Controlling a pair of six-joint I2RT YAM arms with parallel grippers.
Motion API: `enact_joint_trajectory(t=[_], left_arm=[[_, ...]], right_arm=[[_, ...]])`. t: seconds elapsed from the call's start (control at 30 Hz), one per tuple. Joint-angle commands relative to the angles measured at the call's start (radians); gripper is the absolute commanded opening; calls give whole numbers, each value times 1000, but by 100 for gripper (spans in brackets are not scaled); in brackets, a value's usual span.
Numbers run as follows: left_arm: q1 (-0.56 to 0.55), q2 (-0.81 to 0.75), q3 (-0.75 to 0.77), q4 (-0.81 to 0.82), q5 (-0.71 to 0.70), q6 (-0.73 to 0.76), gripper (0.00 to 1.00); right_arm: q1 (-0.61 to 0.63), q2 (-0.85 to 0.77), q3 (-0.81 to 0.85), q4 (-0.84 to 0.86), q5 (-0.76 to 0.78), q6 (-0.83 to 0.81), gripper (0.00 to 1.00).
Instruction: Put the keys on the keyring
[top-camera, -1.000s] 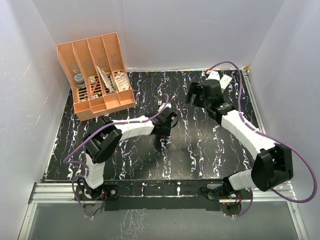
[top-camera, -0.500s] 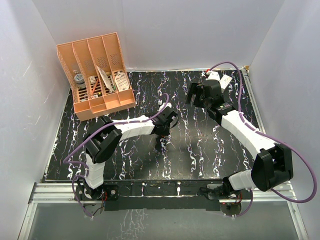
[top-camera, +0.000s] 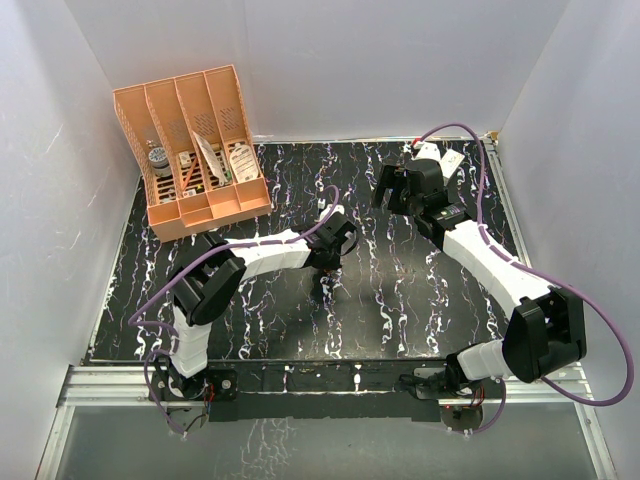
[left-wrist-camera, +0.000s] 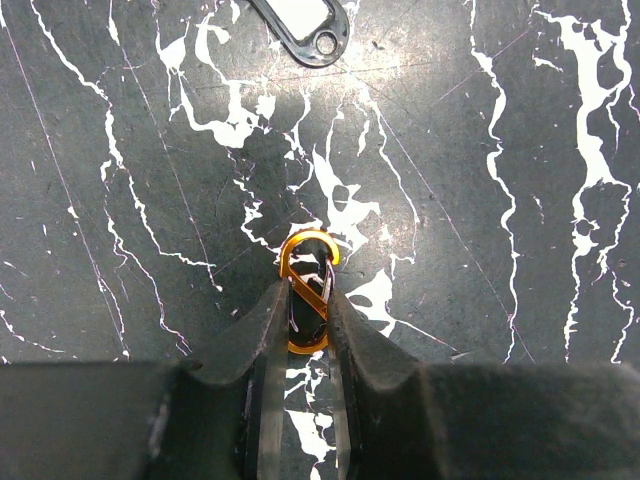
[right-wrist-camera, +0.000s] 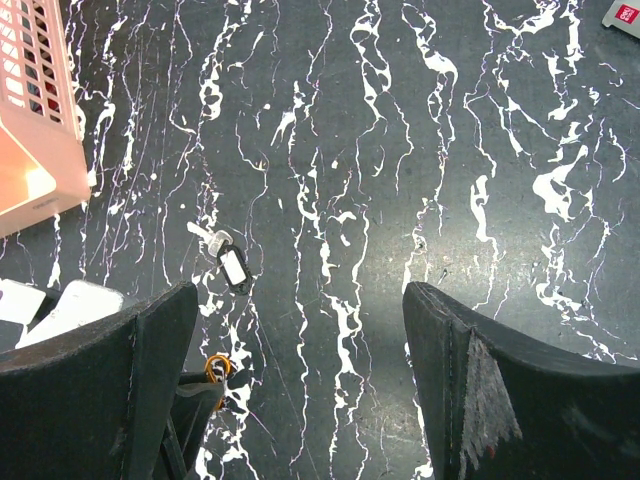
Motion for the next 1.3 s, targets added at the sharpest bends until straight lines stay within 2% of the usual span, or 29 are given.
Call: enact_joint_trajectory(t=[0.0, 1.07, 1.13, 1.27], left_arm=[[-6, 11, 31, -42, -11, 3, 10], [-6, -102, 17, -71, -100, 17, 5], [-5, -105, 18, -72, -101, 18, 6], [-5, -120, 21, -71, -110, 28, 16]], right_arm=[[-6, -40, 3, 51, -5, -20, 83], [-10, -47, -9, 49, -4, -19, 83], [-9, -44, -11, 45, -2, -21, 83], [-10, -24, -6, 17, -13, -26, 83]])
